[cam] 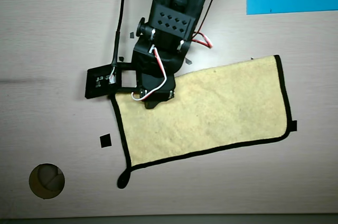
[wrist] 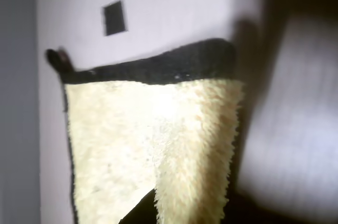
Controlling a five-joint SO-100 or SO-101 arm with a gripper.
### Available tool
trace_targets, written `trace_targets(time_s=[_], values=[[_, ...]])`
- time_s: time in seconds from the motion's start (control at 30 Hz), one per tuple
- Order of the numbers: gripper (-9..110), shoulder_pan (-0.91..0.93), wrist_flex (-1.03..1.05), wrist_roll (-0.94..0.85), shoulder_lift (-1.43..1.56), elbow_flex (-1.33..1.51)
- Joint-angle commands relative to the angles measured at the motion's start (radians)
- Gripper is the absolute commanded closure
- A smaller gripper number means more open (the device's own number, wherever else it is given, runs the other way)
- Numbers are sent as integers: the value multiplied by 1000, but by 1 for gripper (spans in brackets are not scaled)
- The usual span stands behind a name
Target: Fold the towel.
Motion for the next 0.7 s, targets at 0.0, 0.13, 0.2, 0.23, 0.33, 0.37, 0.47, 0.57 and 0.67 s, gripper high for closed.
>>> trace_targets(time_s=[0.0, 0.13, 0.2, 0.23, 0.33, 0.37, 0.47, 0.57, 0.67], values=[[101, -29, -31, -69, 129, -52], [101, -67, -31, -195, 218, -3], [101, -89, -31, -264, 265, 34], [101, -101, -31, -305, 288, 58], [101, -141, -31, -448, 362, 146], [101, -155, -31, -500, 387, 176], [101, -196, -31, -627, 448, 250], [101, -238, -31, -709, 476, 270], [101, -276, -29, -775, 482, 256]])
